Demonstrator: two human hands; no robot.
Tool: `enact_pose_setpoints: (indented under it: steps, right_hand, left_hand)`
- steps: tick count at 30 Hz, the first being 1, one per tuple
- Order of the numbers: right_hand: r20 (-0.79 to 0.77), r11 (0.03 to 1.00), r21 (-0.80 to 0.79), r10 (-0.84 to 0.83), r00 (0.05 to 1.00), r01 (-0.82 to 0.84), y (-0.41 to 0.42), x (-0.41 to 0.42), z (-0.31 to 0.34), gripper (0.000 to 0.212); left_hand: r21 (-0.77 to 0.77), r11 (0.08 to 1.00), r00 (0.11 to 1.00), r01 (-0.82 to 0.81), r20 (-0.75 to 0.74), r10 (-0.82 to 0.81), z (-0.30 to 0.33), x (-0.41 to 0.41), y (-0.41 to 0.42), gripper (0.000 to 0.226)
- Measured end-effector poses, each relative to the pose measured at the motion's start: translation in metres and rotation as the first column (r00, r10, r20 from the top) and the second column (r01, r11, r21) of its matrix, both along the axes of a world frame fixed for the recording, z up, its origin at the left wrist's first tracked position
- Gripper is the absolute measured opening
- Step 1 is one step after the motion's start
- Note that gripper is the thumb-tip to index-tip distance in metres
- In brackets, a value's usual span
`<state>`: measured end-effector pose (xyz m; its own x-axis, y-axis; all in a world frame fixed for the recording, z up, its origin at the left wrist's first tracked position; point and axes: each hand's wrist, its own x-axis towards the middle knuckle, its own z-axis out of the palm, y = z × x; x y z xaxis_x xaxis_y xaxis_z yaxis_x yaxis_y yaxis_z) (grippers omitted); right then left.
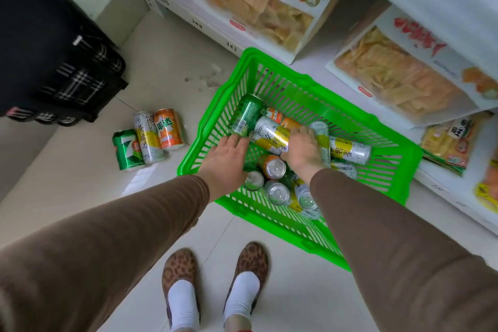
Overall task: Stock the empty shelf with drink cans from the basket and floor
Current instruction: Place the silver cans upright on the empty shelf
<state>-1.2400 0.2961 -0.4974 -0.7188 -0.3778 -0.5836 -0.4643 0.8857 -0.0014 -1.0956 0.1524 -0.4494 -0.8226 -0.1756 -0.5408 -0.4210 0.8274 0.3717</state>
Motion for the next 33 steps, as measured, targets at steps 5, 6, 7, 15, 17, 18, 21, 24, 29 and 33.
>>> enact_pose_setpoints:
  steps: [5,6,7,15,17,18,21,24,29,33]
  right_hand:
    - [0.114,0.988,-0.117,-0.092,0.989,0.105,0.008,-0.002,0.112,0.072]
    - [0.111,0.986,-0.134,-0.084,0.99,0.099,0.008,-0.001,0.143,0.072]
    - [0.11,0.982,-0.156,-0.087,0.99,0.104,0.007,0.001,0.173,0.072]
    - [0.199,0.787,-0.528,-0.25,0.948,0.318,-0.018,0.023,0.45,0.068]
    - [0.166,0.726,-0.615,-0.263,0.95,0.308,-0.024,0.025,0.514,0.064]
    - [0.164,0.689,-0.657,-0.266,0.95,0.306,-0.026,0.026,0.544,0.061]
    - [0.214,0.546,-0.76,-0.302,0.929,0.352,-0.032,0.028,0.624,0.051]
    - [0.356,0.311,-0.84,-0.302,0.884,0.444,-0.04,0.026,0.682,0.041]
    - [0.56,-0.021,-0.822,-0.21,0.802,0.569,-0.053,-0.002,0.738,0.041]
    - [0.594,-0.083,-0.804,-0.179,0.785,0.589,-0.062,-0.034,0.761,0.07]
  left_hand:
    - [0.01,0.999,0.999,-0.038,0.012,0.037,0.089,-0.001,-0.01,0.083]
    - [0.002,0.999,0.999,-0.036,-0.005,0.036,0.115,-0.003,-0.013,0.083]
    - [-0.003,0.999,0.999,-0.038,-0.025,0.038,0.142,-0.004,-0.016,0.083]
    - [-0.001,0.995,0.954,-0.099,-0.286,0.094,0.387,-0.009,-0.056,0.085]
    - [0.009,0.993,0.923,-0.119,-0.367,0.115,0.446,-0.01,-0.068,0.085]
    - [0.012,0.992,0.908,-0.122,-0.402,0.117,0.474,-0.011,-0.074,0.086]
    - [0.012,0.993,0.849,-0.121,-0.518,0.11,0.554,-0.018,-0.088,0.09]
    - [0.016,0.994,0.783,-0.111,-0.614,0.098,0.622,-0.028,-0.096,0.091]
    - [-0.001,0.997,0.713,-0.071,-0.699,0.05,0.686,-0.06,-0.108,0.091]
    - [-0.03,0.997,0.715,-0.073,-0.699,0.032,0.715,-0.093,-0.11,0.091]
